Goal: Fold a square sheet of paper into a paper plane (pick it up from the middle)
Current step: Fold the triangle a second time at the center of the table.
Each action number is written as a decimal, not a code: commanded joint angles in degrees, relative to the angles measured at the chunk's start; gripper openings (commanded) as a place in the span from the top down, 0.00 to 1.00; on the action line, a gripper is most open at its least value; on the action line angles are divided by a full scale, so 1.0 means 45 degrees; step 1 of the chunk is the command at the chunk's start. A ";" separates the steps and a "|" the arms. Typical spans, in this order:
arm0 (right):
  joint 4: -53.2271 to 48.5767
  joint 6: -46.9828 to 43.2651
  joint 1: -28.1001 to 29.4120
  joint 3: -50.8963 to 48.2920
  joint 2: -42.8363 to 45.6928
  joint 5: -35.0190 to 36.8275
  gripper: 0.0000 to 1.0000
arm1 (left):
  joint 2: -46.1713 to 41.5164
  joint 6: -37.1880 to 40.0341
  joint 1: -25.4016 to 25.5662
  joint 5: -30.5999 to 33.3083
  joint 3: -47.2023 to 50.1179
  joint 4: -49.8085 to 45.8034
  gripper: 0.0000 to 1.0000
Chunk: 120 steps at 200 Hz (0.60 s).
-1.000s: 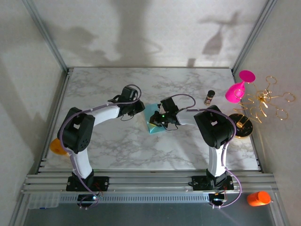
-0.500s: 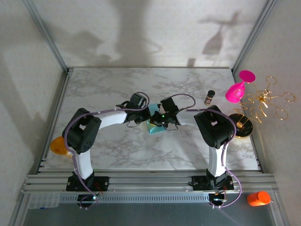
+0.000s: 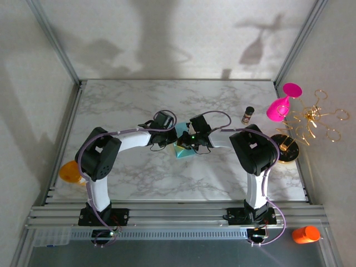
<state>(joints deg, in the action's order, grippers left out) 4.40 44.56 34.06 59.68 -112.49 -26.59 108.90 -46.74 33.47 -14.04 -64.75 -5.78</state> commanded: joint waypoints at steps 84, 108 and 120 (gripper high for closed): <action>-0.0979 0.0060 0.0068 -0.0328 -0.0474 0.0699 1.00 | 0.0792 -0.0053 0.0198 -0.0278 0.0073 -0.0744 1.00; -0.0959 0.0097 0.0068 -0.0335 -0.0472 0.0677 1.00 | 0.0790 -0.0035 0.0188 -0.0148 0.0078 -0.0822 1.00; -0.0941 0.0101 0.0071 -0.0342 -0.0455 0.0665 1.00 | 0.0795 -0.0014 0.0198 -0.0024 0.0082 -0.0905 1.00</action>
<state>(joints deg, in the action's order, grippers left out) 4.43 45.21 34.06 59.68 -112.49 -26.59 109.60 -46.76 33.54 -14.04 -64.79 -6.07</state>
